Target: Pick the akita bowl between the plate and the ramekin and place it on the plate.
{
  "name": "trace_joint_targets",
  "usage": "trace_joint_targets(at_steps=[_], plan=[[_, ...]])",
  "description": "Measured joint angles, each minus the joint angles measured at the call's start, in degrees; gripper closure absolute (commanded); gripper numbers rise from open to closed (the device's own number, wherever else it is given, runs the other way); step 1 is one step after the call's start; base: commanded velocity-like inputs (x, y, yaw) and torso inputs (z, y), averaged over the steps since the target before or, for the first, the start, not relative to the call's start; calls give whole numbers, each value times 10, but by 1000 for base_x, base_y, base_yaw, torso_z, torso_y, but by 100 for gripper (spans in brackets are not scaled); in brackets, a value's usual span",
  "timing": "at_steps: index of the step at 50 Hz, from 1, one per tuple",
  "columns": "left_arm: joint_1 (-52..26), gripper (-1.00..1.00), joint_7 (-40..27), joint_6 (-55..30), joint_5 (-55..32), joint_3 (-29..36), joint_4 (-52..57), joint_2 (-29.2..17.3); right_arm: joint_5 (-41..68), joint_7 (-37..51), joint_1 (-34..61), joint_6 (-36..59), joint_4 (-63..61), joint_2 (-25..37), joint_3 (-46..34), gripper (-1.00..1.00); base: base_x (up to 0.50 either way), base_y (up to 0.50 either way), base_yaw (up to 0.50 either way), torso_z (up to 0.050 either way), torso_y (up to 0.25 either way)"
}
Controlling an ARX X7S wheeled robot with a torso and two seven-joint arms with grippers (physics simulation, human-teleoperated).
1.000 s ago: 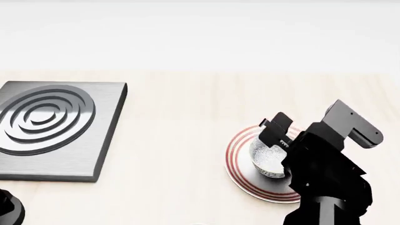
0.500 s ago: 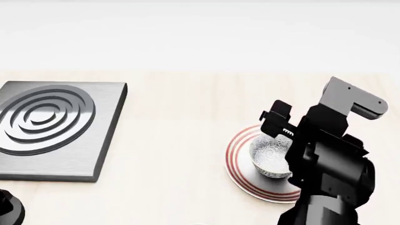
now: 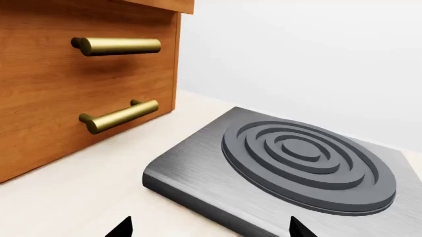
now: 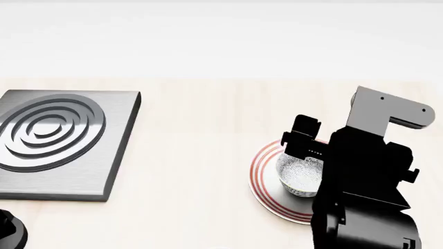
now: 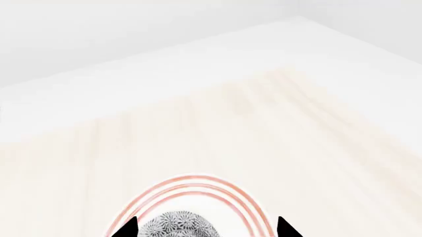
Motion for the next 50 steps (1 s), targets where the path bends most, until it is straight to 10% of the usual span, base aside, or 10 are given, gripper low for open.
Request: trace_joint_targets(at_steps=[50], plan=[[0,-100,-4,7,2,6,-5,-1,71,59,-314,-61,-381,32,-86,-100,0,0,0,0,0]])
